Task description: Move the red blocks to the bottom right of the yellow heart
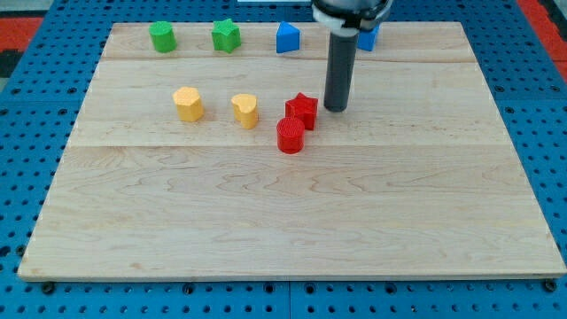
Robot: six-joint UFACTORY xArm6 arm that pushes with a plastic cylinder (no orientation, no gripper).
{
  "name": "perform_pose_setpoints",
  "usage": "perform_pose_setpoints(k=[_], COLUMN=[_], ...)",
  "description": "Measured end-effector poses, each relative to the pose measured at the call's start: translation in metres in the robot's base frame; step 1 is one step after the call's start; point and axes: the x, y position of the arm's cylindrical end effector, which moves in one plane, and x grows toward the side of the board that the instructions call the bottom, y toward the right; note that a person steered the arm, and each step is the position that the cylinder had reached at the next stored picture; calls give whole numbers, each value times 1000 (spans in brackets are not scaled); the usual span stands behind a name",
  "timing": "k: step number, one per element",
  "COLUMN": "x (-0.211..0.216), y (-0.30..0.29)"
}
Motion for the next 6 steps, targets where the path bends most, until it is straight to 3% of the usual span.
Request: perform_pose_setpoints(k=[1, 2, 3, 4, 5, 6], x=[11, 55, 90, 92, 50, 44], y=[-45, -79, -72, -69, -91, -167])
